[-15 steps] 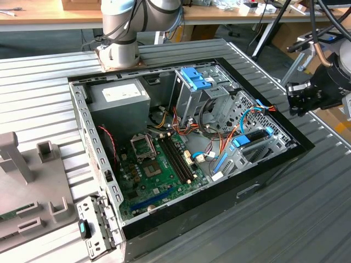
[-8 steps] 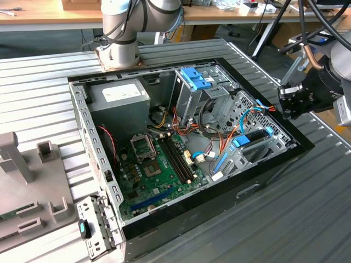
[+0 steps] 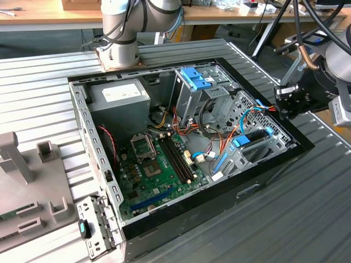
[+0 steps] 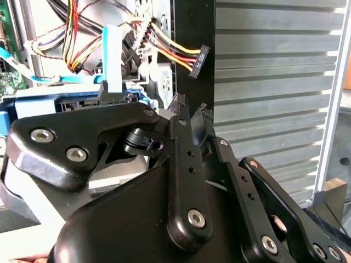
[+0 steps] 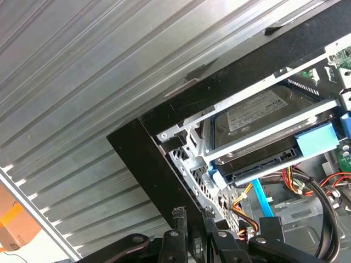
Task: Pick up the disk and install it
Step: 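Insert the disk into the insertion slot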
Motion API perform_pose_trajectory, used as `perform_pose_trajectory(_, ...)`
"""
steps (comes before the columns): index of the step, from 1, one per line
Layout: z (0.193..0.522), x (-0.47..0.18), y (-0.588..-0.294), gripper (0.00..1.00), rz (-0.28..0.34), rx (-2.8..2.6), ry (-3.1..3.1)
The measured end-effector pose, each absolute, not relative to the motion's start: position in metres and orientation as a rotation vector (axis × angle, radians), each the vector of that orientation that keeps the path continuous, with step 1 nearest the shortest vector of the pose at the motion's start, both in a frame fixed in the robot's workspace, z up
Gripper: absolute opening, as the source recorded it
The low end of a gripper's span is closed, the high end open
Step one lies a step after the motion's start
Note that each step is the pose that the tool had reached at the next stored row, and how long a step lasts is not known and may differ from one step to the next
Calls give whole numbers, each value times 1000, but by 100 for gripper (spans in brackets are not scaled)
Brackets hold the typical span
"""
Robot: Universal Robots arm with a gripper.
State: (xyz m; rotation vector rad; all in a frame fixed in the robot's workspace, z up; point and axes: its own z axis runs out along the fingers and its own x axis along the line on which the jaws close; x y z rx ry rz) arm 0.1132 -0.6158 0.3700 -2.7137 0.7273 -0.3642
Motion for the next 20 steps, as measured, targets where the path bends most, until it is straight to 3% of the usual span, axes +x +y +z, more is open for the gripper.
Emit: perform_pose_trajectory(20, 356, 125, -595, 25, -362, -2707, 730)
